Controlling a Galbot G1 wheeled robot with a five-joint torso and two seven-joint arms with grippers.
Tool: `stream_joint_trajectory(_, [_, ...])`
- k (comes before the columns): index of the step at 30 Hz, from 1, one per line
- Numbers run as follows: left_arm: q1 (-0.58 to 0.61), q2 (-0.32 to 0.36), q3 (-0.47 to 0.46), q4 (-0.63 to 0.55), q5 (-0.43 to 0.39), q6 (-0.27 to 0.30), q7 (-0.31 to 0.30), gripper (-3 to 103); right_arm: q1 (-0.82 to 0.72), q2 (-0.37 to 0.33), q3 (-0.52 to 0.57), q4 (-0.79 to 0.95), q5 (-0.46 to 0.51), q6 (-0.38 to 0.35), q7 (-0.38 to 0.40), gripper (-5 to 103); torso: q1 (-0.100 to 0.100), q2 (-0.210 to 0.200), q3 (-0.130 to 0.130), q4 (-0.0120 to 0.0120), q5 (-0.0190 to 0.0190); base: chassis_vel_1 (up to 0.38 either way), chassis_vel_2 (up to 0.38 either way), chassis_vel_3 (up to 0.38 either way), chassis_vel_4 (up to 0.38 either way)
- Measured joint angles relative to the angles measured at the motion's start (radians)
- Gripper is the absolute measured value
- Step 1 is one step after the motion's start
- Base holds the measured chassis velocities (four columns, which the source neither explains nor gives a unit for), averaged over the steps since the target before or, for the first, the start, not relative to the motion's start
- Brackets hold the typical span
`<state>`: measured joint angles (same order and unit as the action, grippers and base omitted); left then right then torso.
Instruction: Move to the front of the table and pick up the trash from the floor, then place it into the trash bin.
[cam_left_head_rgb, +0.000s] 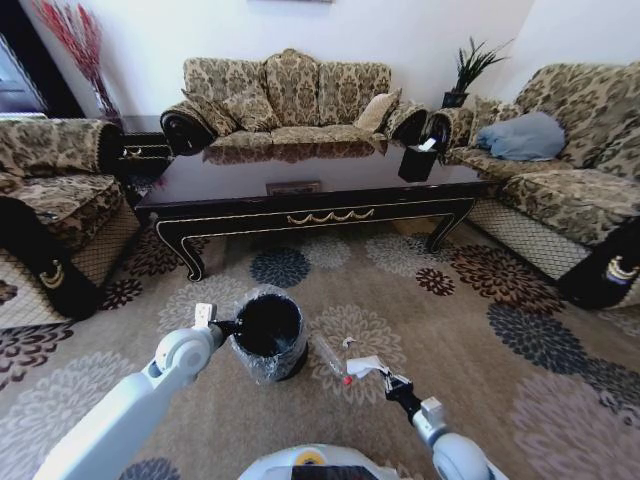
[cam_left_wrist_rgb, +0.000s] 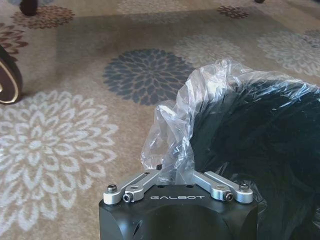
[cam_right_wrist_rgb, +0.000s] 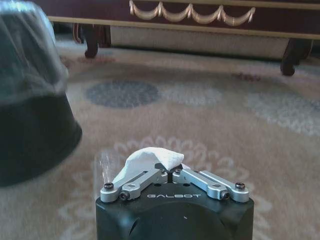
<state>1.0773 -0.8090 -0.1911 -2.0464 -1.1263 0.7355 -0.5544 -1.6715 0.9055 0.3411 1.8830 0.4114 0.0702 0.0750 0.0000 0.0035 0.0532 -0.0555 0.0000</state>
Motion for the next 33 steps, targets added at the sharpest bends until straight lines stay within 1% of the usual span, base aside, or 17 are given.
stream_joint_trajectory(2, [-0.002, -0.004, 0.015, -0.003, 0.001, 0.0, -0.004, 3, -0.021, -0.003, 0.022, 0.047, 0.001, -0.004, 0.007, 0, 0.0, 0.0, 0.0, 0.0001, 0.0, 0.0, 0.0, 0.0, 0.0])
stream_joint_trajectory(5, [-0.007, -0.021, 0.039, -0.004, 0.026, 0.0, -0.005, 3, -0.066, -0.006, 0.064, 0.148, 0.008, -0.02, 0.016, 0, 0.0, 0.0, 0.0, 0.0001, 0.0, 0.0, 0.0, 0.0, 0.0])
stream_joint_trajectory(7, [-0.008, -0.027, 0.043, -0.003, 0.029, 0.0, -0.005, 3, -0.076, -0.006, 0.073, 0.167, 0.01, -0.022, 0.017, 0, 0.0, 0.0, 0.0, 0.0002, 0.0, 0.0, 0.0, 0.0, 0.0])
stream_joint_trajectory(10, [-0.022, -0.058, 0.076, 0.001, 0.032, 0.0, -0.007, 3, -0.136, -0.009, 0.131, 0.279, 0.016, -0.031, 0.024, 0, 0.0, 0.0, 0.0, -0.0001, -0.0001, 0.0, 0.0, 0.0, 0.0])
stream_joint_trajectory(12, [-0.025, -0.061, 0.082, 0.001, 0.032, 0.0, -0.008, 3, -0.144, -0.009, 0.139, 0.294, 0.017, -0.032, 0.026, 0, 0.0, 0.0, 0.0, -0.0001, 0.0, 0.0, 0.0, 0.0, 0.0])
stream_joint_trajectory(17, [-0.076, -0.073, 0.152, 0.022, 0.035, 0.0, -0.018, 3, -0.217, -0.014, 0.228, 0.427, 0.039, -0.046, 0.036, 0, 0.0, 0.0, 0.0, 0.0, -0.0001, 0.0, 0.0, 0.0, 0.0])
stream_joint_trajectory(18, [-0.076, -0.073, 0.152, 0.022, 0.035, 0.0, -0.018, 3, -0.217, -0.014, 0.228, 0.427, 0.039, -0.046, 0.036, 0, 0.0, 0.0, 0.0, 0.0, -0.0001, 0.0, 0.0, 0.0, 0.0])
stream_joint_trajectory(21, [-0.132, -0.072, 0.208, 0.041, 0.022, 0.0, -0.031, 3, -0.258, -0.01, 0.276, 0.506, 0.05, -0.053, 0.043, 0, 0.0, 0.0, 0.0, 0.0001, 0.0001, 0.0, 0.0, 0.0, 0.0])
stream_joint_trajectory(23, [-0.141, -0.072, 0.216, 0.043, 0.02, 0.0, -0.033, 3, -0.265, -0.01, 0.282, 0.519, 0.05, -0.054, 0.043, 0, 0.0, 0.0, 0.0, 0.0, 0.0001, 0.0, 0.0, 0.0, 0.0])
stream_joint_trajectory(28, [-0.244, -0.087, 0.32, 0.064, -0.018, 0.0, -0.083, 3, -0.298, 0.001, 0.298, 0.619, 0.047, -0.068, 0.046, 0, 0.0, 0.0, 0.0, 0.0, -0.0003, 0.0, 0.0, 0.0, 0.0])
stream_joint_trajectory(29, [-0.244, -0.087, 0.32, 0.064, -0.018, 0.0, -0.083, 3, -0.298, 0.001, 0.298, 0.619, 0.047, -0.068, 0.046, 0, 0.0, 0.0, 0.0, 0.0, -0.0003, 0.0, 0.0, 0.0, 0.0])
stream_joint_trajectory(32, [-0.321, -0.102, 0.418, 0.079, -0.049, 0.0, -0.115, 3, -0.3, 0.006, 0.28, 0.627, 0.03, -0.074, 0.047, 0, 0.0, 0.0, 0.0, 0.0, 0.0, 0.0, 0.0, 0.0, 0.0])
stream_joint_trajectory(33, [-0.334, -0.106, 0.434, 0.082, -0.053, 0.0, -0.121, 3, -0.3, 0.006, 0.276, 0.627, 0.026, -0.074, 0.046, 0, 0.0, 0.0, 0.0, 0.0, 0.0001, 0.0, 0.0, 0.0, 0.0])
